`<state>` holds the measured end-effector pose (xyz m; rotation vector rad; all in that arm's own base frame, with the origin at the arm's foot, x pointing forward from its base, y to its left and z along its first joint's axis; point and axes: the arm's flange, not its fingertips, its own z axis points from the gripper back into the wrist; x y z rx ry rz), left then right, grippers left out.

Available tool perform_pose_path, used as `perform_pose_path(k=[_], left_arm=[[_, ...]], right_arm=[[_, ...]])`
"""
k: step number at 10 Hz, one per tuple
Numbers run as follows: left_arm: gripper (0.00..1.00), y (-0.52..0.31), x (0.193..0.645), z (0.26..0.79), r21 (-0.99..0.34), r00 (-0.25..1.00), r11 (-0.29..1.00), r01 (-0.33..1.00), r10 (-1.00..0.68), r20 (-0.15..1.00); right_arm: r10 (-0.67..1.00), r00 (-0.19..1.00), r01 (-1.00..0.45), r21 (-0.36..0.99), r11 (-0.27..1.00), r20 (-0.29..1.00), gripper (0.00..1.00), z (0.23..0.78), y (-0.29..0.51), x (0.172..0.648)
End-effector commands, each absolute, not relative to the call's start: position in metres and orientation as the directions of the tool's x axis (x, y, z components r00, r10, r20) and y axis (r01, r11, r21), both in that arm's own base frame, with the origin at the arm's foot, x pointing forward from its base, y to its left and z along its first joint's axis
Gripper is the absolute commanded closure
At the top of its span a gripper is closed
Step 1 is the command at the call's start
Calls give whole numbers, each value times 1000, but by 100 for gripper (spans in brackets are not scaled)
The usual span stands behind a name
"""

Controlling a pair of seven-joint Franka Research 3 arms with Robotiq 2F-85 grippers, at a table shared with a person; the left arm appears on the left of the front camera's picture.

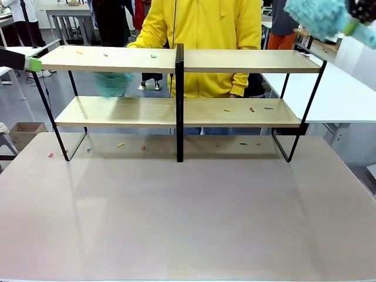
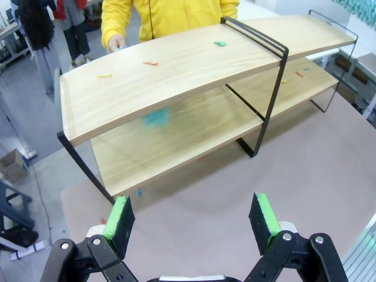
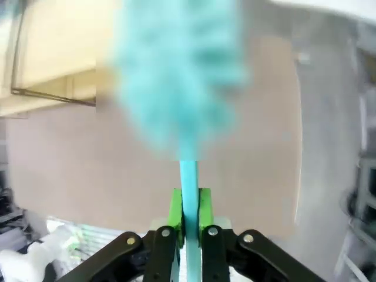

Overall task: Clean the shelves.
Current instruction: Clean a randomly selected level of the Shelf with the Duster.

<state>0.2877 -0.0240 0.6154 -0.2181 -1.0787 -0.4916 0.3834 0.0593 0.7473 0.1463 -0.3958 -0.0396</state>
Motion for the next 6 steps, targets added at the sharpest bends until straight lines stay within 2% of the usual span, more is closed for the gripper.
perform_pose_path(k=[1,3,6], left_arm=[[0,-22,289,617,83,369,867,491,-294,882],[0,-22,289,617,83,369,867,491,-294,882],[0,-22,289,617,83,369,867,491,-294,882]], right_arm=[[94,924,-234,353,906,370,88,718,45,380],[130,911,-320,474,820,391,88,716,30,375],[186,885,-412,532,740,426,88,718,17,368]])
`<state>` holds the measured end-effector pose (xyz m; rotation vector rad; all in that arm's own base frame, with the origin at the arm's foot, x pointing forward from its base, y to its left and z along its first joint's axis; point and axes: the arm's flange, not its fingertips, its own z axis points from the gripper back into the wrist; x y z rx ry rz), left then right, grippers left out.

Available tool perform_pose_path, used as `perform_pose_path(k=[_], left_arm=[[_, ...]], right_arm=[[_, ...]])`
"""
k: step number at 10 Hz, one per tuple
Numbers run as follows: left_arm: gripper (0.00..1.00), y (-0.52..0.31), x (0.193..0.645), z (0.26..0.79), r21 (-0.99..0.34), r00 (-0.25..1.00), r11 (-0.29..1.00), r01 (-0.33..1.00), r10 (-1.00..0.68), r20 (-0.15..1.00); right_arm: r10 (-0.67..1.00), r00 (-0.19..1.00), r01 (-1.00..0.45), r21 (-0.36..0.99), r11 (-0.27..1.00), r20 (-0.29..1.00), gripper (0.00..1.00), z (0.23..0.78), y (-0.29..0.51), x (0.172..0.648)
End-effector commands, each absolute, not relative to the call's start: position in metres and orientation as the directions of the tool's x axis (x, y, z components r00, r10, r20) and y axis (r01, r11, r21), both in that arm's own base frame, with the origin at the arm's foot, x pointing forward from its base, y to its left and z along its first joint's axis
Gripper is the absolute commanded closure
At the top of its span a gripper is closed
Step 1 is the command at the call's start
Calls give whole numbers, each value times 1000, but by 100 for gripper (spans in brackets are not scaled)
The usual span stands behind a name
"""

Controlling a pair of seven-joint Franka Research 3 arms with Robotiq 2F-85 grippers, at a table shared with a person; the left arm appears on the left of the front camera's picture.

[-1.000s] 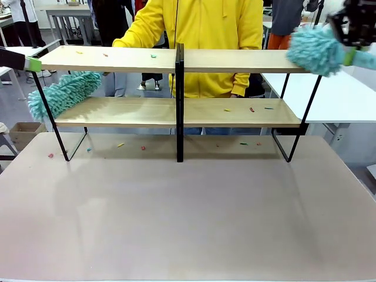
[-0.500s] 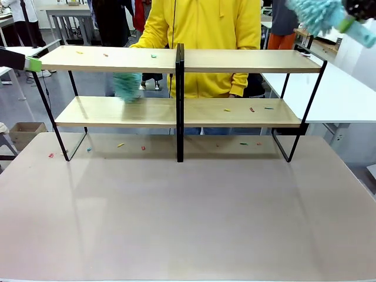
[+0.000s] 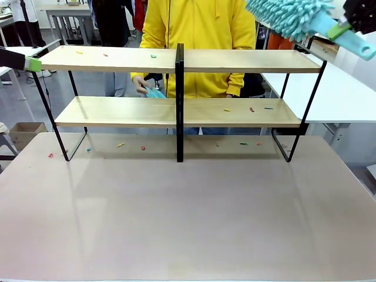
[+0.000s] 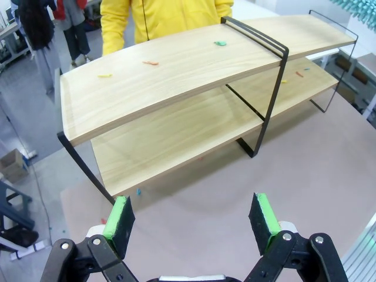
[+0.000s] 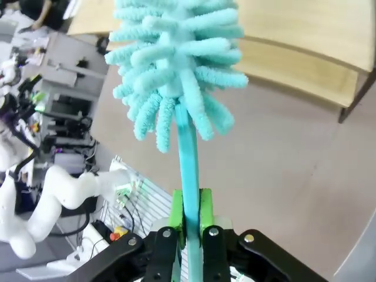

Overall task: Clean the shelves.
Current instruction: Clean a randomly selected level of the Shelf with the Duster.

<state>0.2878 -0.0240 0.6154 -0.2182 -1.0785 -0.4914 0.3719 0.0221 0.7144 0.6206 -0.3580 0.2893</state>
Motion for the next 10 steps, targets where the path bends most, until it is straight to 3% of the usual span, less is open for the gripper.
perform_pose_path(k=[1,3,5,7,10], left_arm=[[0,-22,289,617,83,369,867,491,-294,882],[0,-22,289,617,83,369,867,491,-294,882],[0,-22,289,617,83,369,867,491,-294,882],[0,-22,289,617,83,369,867,491,-294,882],[0,-22,289,617,83,369,867,491,-294,882]], right_arm=[[250,860,-484,556,676,445,88,722,12,365],[425,797,-603,584,543,429,88,735,-13,345],[558,691,-718,520,462,460,88,758,-71,292],[472,754,-657,499,565,457,88,756,-121,228],[394,686,-674,330,661,611,88,708,-162,165]])
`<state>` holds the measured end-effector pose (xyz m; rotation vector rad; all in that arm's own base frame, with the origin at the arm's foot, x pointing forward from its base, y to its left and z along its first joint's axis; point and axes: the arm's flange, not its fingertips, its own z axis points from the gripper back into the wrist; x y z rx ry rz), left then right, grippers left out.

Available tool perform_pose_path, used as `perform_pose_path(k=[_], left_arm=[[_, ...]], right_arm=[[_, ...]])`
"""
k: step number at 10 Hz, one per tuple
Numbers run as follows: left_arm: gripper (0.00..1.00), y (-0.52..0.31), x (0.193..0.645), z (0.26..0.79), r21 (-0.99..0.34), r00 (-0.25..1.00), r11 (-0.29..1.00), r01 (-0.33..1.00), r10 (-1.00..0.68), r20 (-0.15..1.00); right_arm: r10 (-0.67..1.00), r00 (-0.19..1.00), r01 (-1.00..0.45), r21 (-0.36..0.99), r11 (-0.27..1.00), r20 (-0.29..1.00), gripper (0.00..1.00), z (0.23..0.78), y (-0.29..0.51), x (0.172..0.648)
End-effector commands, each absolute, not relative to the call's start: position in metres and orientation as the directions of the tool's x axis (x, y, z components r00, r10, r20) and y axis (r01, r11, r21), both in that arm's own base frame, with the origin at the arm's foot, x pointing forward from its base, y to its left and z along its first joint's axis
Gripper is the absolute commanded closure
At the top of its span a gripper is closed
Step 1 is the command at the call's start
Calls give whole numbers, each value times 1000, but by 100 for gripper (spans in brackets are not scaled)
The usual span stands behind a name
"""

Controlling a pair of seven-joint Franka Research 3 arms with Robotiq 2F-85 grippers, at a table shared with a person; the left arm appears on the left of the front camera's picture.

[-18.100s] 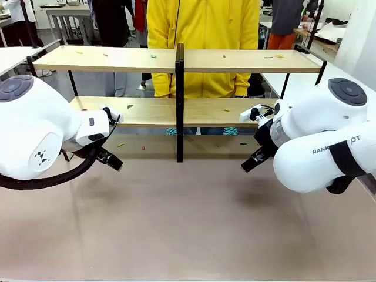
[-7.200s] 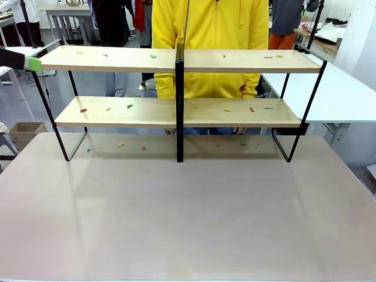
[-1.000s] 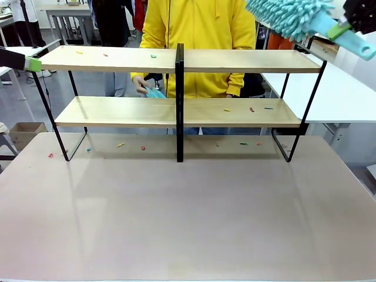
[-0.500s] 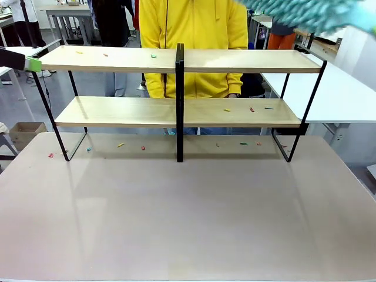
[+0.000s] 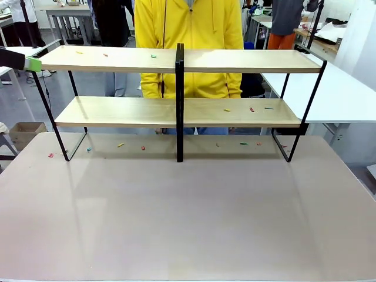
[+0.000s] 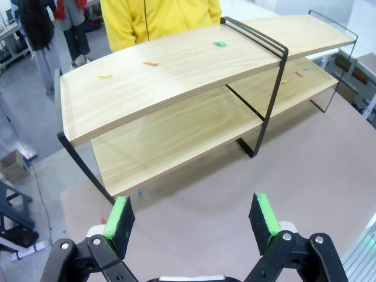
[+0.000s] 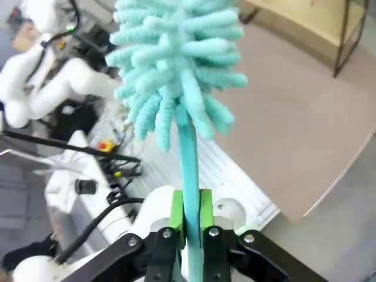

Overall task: Clean the shelves.
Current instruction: Clean a randomly selected level of the Shelf with the Duster.

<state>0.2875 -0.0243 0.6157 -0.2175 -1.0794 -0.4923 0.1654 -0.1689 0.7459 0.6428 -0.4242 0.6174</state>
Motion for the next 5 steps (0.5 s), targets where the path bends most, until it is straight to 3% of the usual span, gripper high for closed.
perform_pose_path(k=[1,2,3,5], left_arm=[[0,-22,289,617,83,369,867,491,-294,882],[0,-22,289,617,83,369,867,491,-294,882],[0,-22,289,617,83,369,867,491,-294,882],[0,-22,289,617,83,369,867,491,-294,882]], right_arm=[[343,699,-640,333,693,628,88,691,-170,158],[313,682,-634,321,704,660,88,681,-171,156],[363,727,-640,384,666,582,88,726,-179,155],[363,727,-640,384,666,582,88,726,-179,155]])
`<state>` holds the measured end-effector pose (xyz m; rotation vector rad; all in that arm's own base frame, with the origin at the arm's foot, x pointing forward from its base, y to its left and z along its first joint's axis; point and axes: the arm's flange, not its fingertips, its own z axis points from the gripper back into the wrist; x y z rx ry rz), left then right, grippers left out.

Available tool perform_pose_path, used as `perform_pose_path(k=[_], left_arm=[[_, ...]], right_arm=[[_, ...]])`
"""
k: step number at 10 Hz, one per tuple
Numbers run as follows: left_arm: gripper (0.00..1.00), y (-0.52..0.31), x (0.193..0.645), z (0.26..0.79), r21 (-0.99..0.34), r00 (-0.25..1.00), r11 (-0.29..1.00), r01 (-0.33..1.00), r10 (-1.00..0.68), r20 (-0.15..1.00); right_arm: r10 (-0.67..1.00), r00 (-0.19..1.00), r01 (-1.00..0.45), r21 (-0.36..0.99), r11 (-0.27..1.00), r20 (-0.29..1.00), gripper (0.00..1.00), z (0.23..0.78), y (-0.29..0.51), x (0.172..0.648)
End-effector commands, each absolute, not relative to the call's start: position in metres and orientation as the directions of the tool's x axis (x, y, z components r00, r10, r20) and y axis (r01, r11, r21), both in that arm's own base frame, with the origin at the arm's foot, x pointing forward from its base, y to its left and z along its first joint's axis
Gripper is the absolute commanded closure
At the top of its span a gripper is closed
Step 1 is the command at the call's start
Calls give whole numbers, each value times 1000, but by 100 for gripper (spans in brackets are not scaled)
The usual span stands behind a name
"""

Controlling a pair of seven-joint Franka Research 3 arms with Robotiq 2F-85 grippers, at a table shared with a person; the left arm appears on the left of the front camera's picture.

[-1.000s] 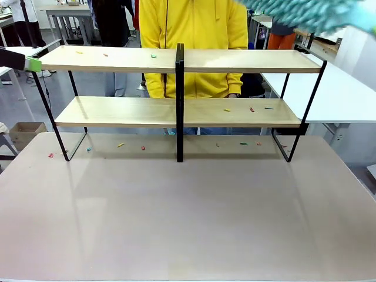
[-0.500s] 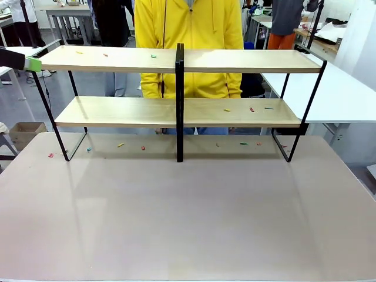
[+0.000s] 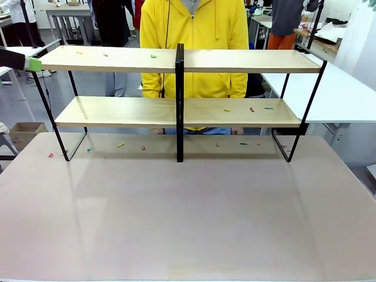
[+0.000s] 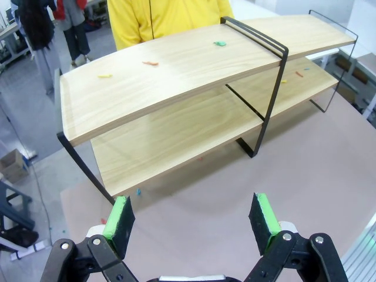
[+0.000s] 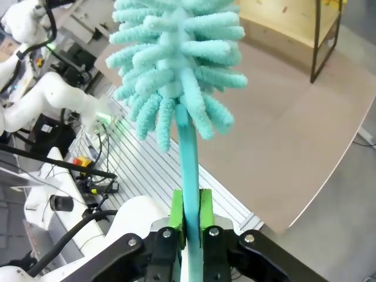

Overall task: Clean the shelves.
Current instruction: Clean a randomly selected level of the Shelf with the Duster, then clean another randomly selected level of the Shelf with the Duster.

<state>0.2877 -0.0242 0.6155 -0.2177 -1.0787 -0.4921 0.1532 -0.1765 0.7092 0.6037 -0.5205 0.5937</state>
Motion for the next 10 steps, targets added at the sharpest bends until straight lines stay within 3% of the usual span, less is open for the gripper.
perform_pose_path(k=[1,10], left_arm=[[0,-22,289,617,83,369,867,491,-294,882],[0,-22,289,617,83,369,867,491,-294,882]], right_arm=[[363,727,-640,384,666,582,88,726,-179,155],[363,727,-640,384,666,582,88,726,-179,155]])
